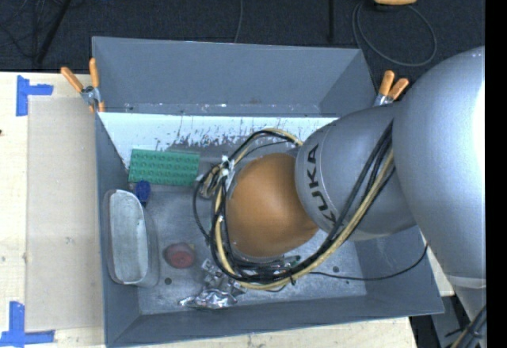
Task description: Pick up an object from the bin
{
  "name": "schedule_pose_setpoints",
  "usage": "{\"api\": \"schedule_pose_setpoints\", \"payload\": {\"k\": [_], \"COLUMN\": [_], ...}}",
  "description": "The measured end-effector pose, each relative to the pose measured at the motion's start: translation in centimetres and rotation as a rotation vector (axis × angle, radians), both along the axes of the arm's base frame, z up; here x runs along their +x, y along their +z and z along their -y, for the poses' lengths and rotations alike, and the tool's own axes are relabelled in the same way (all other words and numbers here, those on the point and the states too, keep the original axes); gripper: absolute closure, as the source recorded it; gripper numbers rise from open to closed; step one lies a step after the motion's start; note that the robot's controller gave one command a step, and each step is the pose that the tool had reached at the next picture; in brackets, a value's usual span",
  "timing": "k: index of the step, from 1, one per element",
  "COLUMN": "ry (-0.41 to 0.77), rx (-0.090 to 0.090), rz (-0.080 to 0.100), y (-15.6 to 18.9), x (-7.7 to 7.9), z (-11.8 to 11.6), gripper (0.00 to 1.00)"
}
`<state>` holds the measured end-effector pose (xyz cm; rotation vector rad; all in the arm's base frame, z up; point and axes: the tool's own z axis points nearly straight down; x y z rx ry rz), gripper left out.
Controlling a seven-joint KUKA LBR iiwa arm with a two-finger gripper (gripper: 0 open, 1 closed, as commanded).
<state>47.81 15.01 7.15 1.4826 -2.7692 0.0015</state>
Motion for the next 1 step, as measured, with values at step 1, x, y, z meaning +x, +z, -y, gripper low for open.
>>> {"api": "schedule_pose_setpoints", "payload": {"k": [1], "ry": [0.026], "rx": [0.004], "rz": [0.008], "y": [19.46], "x": [2.06], "z": [-0.97], "gripper": [1.00]}}
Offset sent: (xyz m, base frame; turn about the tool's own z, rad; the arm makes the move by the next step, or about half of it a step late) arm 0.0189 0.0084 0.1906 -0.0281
